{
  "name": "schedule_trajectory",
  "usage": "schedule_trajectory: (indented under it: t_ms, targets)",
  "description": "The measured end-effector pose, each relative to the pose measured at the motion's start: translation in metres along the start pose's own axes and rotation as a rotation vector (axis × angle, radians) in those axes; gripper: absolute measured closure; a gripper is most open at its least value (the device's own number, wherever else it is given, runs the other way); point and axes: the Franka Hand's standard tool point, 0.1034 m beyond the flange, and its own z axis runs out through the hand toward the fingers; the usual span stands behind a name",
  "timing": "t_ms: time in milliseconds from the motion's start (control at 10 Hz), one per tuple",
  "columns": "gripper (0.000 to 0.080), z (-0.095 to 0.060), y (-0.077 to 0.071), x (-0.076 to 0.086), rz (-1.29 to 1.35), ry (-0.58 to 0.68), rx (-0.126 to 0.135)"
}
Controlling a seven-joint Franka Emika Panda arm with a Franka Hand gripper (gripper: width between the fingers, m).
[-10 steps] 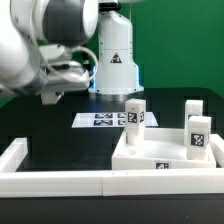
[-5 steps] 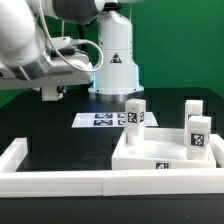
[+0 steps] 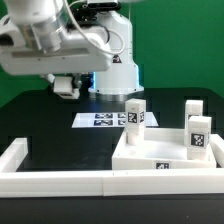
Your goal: Assemble square table
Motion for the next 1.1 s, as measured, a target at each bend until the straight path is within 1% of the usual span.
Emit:
schedule_trajectory:
  t_ms: [100,200,400,600,700,800,900,1000,1100]
  targets:
    - [0.0508,-0.008,-0.005,0.006,0.005,0.056,0.000]
    - [0.0508,-0.007,-0.003,0.010,-0.008,0.131,-0.007]
    - [0.0508,-0.008,-0.002,0.014,-0.011,0.272,-0.019]
    - [0.0508,-0.008,0.000,0.017,-0.010,0.378,-0.032]
    - [0.0508,-0.011,-0.001,0.022,-0.002,0.459,-0.043]
    - [0.0508,-0.016,-0.017,0.025,0.008,0.543,-0.036]
    - [0.0507,-0.020,-0.028,0.030,0.007,0.585,-0.028]
    - [0.0507,-0.030,-0.037,0.041,0.021,0.678,-0.025]
    - [0.0507,-0.039,-0.053,0.051,0.037,0.762,-0.015]
